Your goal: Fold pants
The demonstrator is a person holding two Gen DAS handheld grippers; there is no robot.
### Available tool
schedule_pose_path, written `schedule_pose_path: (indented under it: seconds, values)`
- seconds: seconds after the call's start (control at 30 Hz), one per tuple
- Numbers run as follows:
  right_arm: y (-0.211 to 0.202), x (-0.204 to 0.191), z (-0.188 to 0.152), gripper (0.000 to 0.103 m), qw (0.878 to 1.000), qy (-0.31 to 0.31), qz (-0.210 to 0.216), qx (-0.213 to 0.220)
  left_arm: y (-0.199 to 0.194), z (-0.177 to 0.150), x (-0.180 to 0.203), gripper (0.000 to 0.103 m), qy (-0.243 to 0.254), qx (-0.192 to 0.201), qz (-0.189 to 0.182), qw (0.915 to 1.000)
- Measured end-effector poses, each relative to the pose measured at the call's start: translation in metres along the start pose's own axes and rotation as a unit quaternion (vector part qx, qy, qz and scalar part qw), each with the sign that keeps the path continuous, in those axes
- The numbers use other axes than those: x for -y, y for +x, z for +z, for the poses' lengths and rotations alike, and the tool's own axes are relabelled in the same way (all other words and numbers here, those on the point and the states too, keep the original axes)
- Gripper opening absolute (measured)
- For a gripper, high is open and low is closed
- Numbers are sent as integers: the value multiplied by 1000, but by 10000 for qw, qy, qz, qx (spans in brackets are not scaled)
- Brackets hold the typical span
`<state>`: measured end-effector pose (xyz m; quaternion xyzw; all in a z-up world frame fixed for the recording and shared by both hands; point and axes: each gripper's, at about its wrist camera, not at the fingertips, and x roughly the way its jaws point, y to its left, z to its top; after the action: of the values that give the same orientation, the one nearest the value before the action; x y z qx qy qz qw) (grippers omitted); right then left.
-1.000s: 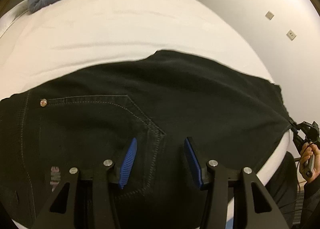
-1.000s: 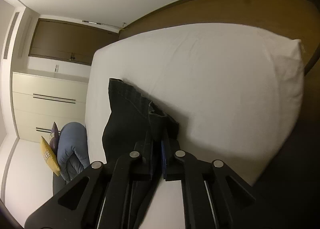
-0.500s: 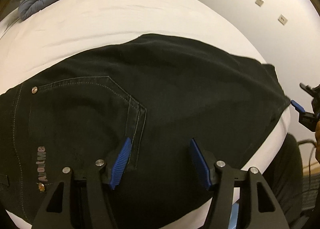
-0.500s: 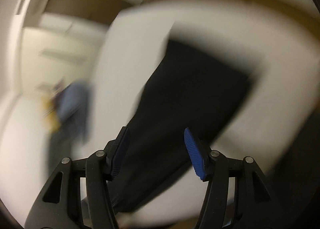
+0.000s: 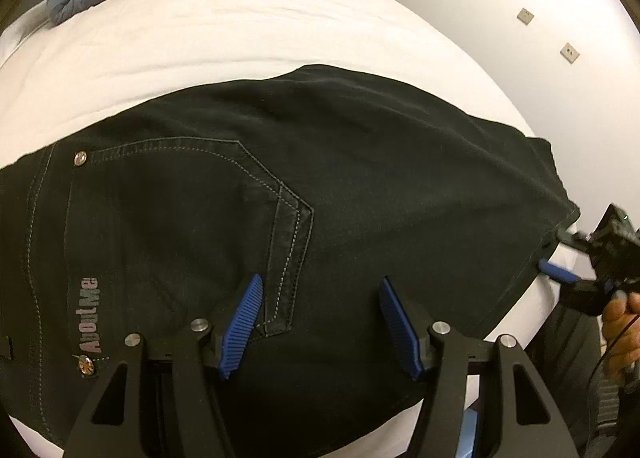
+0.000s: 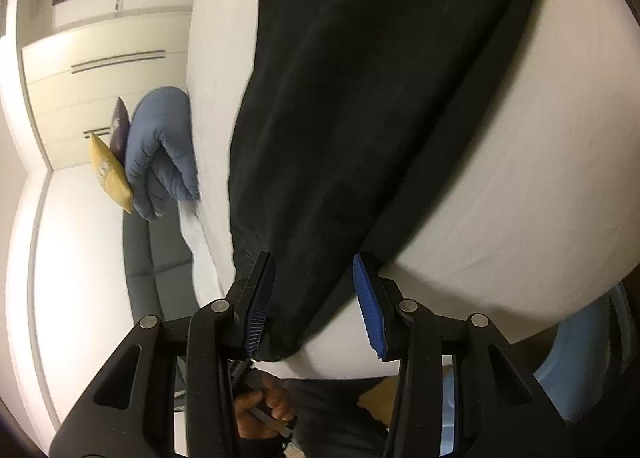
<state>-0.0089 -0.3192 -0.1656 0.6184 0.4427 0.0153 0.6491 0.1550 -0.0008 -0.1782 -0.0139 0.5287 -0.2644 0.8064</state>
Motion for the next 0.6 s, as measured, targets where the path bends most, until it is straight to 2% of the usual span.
schedule_pose_path:
  seconds: [0.27, 0.3, 0.37, 0.47, 0.6]
  values:
    - [24, 4, 3, 39, 9997, 122, 196, 0, -6, -4, -11, 63, -112, 34, -100, 9999]
    - [28, 4, 4, 35, 9996, 135, 254, 4, -6, -4, -12, 63, -144, 41, -127, 9998]
    - [30, 10, 3, 9, 9997, 98, 232, -31, -11, -6, -19, 61, -165, 40, -150, 9997]
    - [31, 12, -1, 4, 9999, 61, 88, 7, -13, -7, -21, 58, -143, 13, -140, 9998]
    - [26, 19, -10, 3, 9999, 111, 24, 62, -15, -8, -24, 51, -62, -87, -88, 9999]
